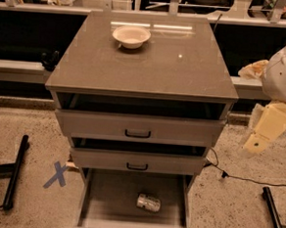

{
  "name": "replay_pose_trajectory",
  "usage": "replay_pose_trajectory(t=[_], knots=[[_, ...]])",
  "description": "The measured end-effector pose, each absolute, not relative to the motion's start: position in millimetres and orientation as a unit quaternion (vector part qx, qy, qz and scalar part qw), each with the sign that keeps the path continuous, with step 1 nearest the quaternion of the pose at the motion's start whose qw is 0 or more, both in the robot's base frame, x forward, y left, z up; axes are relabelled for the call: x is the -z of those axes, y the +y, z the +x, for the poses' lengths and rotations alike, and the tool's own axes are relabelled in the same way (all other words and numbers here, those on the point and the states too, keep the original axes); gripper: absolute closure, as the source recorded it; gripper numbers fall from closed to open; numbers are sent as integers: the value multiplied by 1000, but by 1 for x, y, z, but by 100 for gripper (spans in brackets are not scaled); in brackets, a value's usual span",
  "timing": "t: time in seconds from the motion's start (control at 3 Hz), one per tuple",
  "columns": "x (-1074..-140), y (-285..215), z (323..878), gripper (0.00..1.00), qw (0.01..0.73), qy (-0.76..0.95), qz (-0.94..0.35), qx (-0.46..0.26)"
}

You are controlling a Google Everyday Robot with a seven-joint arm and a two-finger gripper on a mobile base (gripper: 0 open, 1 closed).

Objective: Pick 7up can from bottom drawer and place on counter

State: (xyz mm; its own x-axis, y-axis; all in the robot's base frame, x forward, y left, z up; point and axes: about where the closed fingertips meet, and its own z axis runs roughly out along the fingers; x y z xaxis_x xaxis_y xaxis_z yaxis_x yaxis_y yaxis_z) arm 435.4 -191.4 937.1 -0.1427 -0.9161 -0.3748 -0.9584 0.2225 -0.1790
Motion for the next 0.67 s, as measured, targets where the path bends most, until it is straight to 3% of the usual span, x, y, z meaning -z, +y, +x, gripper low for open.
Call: replay_pose_trajectory(t=[0.67], knots=[[-913,-193,440,0,205,754,-623,-33]])
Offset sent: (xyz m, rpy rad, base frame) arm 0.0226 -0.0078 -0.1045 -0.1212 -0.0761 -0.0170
